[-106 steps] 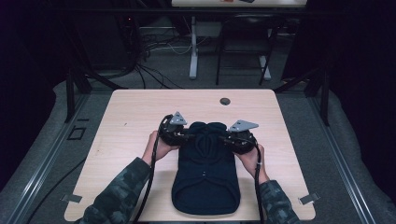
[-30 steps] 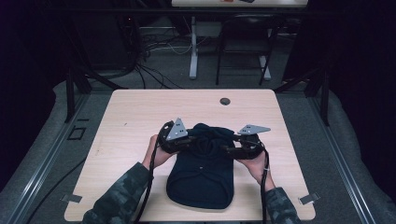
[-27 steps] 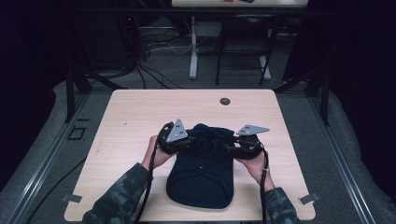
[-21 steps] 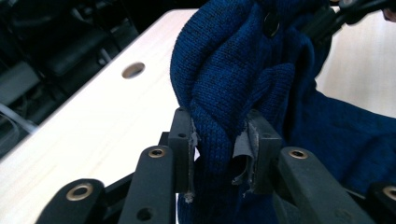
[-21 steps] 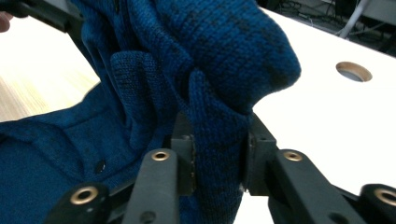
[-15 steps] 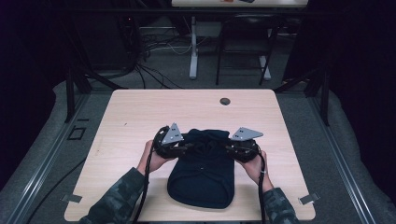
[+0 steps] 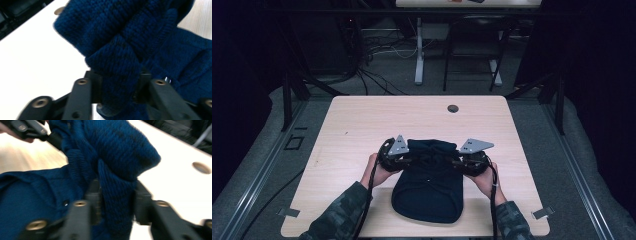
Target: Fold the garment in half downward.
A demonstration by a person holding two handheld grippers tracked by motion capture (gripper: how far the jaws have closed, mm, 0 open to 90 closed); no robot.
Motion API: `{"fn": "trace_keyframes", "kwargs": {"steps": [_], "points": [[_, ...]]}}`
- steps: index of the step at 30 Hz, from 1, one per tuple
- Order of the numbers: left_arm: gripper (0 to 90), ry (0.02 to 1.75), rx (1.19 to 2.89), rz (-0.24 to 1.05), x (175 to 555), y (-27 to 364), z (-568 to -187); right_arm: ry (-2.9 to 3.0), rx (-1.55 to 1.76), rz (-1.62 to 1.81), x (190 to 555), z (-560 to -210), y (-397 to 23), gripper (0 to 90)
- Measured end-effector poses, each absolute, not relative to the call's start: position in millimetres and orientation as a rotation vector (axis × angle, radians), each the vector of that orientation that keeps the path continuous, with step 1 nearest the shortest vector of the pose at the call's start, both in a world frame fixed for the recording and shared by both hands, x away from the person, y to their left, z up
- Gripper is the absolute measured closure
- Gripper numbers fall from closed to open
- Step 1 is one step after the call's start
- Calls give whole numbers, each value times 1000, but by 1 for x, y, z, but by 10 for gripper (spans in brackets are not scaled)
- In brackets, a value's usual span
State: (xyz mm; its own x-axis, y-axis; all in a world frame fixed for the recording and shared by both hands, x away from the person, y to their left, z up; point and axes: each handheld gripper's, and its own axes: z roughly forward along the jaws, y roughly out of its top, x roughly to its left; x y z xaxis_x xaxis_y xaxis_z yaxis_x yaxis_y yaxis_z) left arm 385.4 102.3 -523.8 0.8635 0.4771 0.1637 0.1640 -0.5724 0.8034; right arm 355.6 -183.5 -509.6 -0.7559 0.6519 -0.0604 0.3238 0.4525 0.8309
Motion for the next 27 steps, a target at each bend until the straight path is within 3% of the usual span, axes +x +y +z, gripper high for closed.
{"fn": "trace_keyframes", "kwargs": {"steps": [2, 10, 11, 14, 15, 23, 27], "points": [[719, 456, 2165, 469, 384, 104, -524, 2361, 851, 1234, 356, -512, -187, 500], [721, 436, 2133, 513, 378, 104, -524, 2410, 899, 1188, 353, -518, -191, 472], [721, 434, 2133, 512, 377, 104, -524, 2408, 905, 1182, 353, -519, -190, 492], [708, 437, 2132, 511, 375, 104, -525, 2327, 894, 1156, 348, -520, -187, 698], [693, 438, 2130, 505, 375, 105, -526, 2308, 877, 1170, 347, -519, -187, 723], [642, 445, 2142, 477, 367, 109, -535, 2246, 766, 1122, 341, -513, -178, 769], [504, 476, 2152, 464, 365, 109, -539, 2263, 725, 1125, 336, -514, -178, 765]]}}
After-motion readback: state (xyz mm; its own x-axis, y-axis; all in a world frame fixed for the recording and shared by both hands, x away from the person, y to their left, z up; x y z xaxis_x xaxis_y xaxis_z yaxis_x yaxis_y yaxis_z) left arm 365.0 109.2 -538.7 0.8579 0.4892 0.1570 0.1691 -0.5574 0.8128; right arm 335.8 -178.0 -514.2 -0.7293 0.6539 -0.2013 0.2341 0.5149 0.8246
